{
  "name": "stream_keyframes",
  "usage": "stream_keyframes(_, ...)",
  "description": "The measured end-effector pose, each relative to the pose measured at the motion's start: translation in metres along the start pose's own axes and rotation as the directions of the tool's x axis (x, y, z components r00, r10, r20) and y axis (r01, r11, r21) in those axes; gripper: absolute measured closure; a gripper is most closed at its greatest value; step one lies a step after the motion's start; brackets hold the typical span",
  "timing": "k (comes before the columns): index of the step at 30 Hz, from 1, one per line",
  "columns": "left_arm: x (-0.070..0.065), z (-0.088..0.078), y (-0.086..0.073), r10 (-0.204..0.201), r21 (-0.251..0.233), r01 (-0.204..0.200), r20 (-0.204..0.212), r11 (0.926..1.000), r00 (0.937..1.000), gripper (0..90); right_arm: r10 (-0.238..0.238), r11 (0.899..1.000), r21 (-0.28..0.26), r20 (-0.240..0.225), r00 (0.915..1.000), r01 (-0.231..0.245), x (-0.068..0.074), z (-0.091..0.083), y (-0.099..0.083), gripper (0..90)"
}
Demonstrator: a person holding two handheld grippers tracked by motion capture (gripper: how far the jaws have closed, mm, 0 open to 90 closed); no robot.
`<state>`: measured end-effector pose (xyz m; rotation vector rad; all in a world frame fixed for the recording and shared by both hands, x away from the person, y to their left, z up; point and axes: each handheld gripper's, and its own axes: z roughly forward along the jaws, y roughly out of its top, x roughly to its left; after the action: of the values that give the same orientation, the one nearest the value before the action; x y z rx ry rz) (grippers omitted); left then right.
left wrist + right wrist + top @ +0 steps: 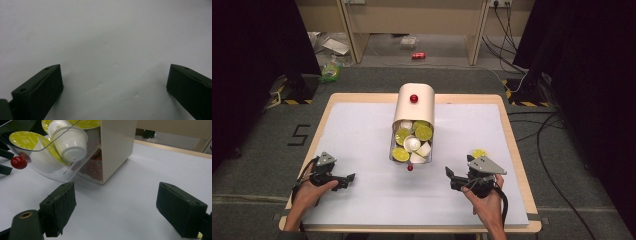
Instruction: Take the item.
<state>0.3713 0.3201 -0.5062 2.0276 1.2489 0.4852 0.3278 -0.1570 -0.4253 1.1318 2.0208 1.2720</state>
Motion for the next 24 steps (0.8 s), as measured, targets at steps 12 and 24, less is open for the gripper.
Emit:
stream_keyframes(12,0.0,0.0,0.0,0.003,0.001,-0.003,-0.003,1.0,1.0,0.0,-0.03,1.0,-0.011,-0.05,0.9983,0.029,0.019,-0.004,0.002,16.6)
stream_keyframes(24,0.0,0.0,0.0,0.003,0.001,-0.003,-0.002,1.0,1.0,0.0,-0.058,0.998,-0.022,-0.089,0.9943,0.056,0.032,-0.003,0.005,16.6)
